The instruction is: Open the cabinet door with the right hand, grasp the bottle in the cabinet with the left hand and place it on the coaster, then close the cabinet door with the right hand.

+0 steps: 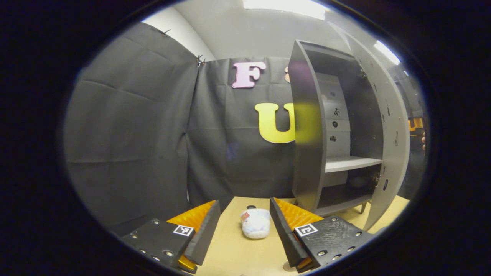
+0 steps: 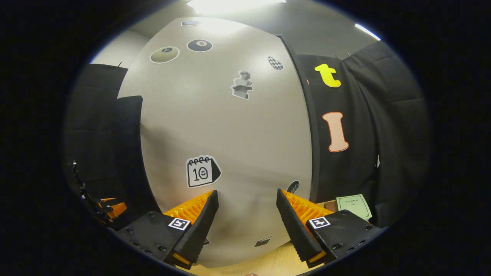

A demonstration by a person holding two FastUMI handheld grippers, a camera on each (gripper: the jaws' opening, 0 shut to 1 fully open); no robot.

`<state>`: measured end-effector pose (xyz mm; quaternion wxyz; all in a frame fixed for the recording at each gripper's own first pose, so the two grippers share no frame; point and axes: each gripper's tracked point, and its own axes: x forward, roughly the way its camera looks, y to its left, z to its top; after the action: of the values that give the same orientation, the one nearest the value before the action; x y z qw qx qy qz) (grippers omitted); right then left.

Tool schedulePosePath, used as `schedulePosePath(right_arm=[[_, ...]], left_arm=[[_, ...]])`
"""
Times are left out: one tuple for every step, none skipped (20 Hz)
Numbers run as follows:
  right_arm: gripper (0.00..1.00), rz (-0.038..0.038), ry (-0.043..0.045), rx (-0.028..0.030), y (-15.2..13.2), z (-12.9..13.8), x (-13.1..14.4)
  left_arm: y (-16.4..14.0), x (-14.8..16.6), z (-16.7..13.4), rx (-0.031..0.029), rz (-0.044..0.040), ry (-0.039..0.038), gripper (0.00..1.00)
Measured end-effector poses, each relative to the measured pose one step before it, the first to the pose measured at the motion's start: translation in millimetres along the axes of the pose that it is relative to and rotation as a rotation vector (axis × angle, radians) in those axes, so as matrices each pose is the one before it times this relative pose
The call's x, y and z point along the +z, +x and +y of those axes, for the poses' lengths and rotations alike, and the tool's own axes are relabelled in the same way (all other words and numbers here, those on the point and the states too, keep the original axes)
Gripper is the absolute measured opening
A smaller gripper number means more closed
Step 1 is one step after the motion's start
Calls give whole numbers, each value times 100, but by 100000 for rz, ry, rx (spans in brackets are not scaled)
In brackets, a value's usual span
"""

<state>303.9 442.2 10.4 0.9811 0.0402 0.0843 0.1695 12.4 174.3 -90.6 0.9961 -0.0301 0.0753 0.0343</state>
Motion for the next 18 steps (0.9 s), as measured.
schedulePosePath(right_arm=[[96,-160,-201,-599,677,328,94],[97,157,-707,-1117,697,106,2],[97,275,-1065,-1323,575,107,-47],[97,384,-849,-1704,517,-43,-280],[98,725,-545,-965,639,145,-330],[98,231,-249,-1042,-136,-59,-182],[98,251,-49,-724,114,-80,-154],[98,390,215,-682,89,-100,-197],[98,212,590,-363,84,-22,-73],[98,204,841,-85,229,18,-18],[98,127,783,-63,164,103,31],[98,114,702,-168,-82,76,-88],[98,-53,423,-336,6,37,10],[98,-140,158,-502,-191,50,-55],[98,-289,-174,-714,-180,-21,15],[98,-349,-450,-670,-19,66,-35],[98,-217,-472,-787,-62,57,-8],[98,-269,-478,-813,-73,131,-59]], left_arm=[[-412,-116,638,911,-114,211,78],[-280,16,665,1086,-18,177,78],[-436,-253,547,996,66,90,80],[-304,-117,623,905,183,-90,78],[155,-169,-22,1016,270,-160,78],[-86,-63,306,935,159,-191,78],[-173,-315,716,904,38,-238,78],[-272,-82,628,824,77,-228,78],[-579,-43,650,509,35,-108,78],[-252,-65,349,507,181,83,78],[-202,-151,122,191,107,160,78],[-163,-32,125,169,7,299,78],[-45,22,-3,45,-159,287,78],[-106,44,-112,-96,-228,274,80],[-134,-14,-36,-168,-200,191,80],[-107,23,-110,-350,-149,65,80],[-15,-91,-147,-160,-2,-38,78],[-111,32,-46,-341,-23,-279,78]])
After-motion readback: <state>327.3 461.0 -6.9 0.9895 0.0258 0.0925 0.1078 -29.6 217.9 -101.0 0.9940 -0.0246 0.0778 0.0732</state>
